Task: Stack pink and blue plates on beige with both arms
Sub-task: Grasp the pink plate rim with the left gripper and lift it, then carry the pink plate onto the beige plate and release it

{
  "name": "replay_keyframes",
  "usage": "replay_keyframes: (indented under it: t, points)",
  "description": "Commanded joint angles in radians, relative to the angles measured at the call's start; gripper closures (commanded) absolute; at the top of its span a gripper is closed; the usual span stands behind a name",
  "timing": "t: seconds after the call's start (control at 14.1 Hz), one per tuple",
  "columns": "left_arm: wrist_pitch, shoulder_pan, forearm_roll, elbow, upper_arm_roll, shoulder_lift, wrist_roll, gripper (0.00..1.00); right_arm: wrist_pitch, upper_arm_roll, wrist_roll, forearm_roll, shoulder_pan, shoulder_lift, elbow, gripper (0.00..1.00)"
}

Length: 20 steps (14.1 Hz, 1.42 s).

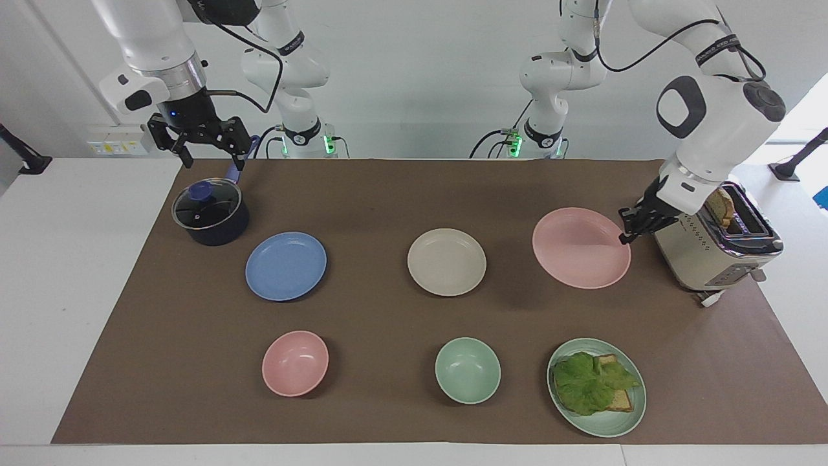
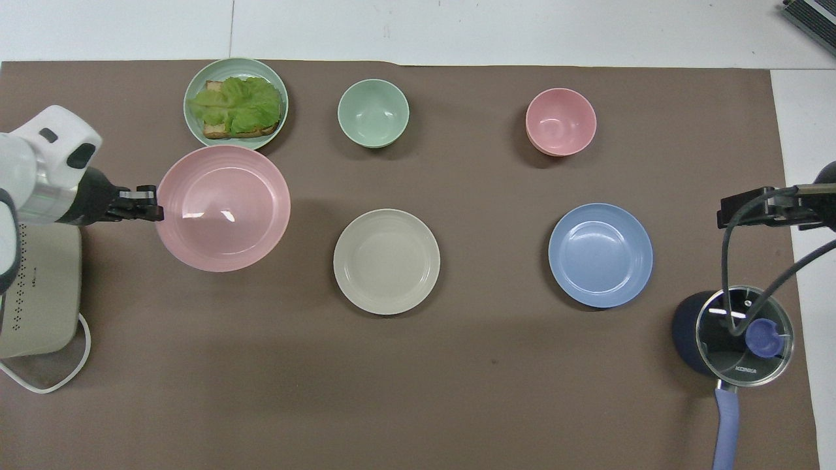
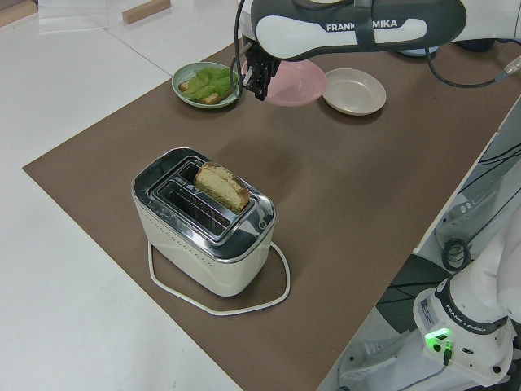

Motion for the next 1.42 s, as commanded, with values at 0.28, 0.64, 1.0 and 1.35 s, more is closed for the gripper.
replay_keyframes:
  t: [0.28, 0.64, 1.0, 1.35]
  points:
    - [0.215, -0.3, 0.003, -0.163, 0.015, 0.004, -0.212, 1.0, 0.013, 0.007, 0.001, 0.0, -0.013, 0.0, -0.005, 0.0]
    - [0.365, -0.38, 0.005, -0.274, 0.014, 0.018, -0.238, 1.0, 0.015, 0.007, -0.004, -0.002, -0.018, 0.0, -0.005, 0.0]
    - [0.397, -0.391, 0.006, -0.277, 0.015, 0.056, -0.239, 1.0, 0.015, 0.007, 0.001, -0.002, -0.036, 0.001, -0.004, 0.0]
    - [0.431, -0.406, 0.006, -0.288, 0.015, 0.07, -0.238, 1.0, 0.04, 0.007, 0.001, 0.0, -0.041, 0.001, -0.009, 0.0]
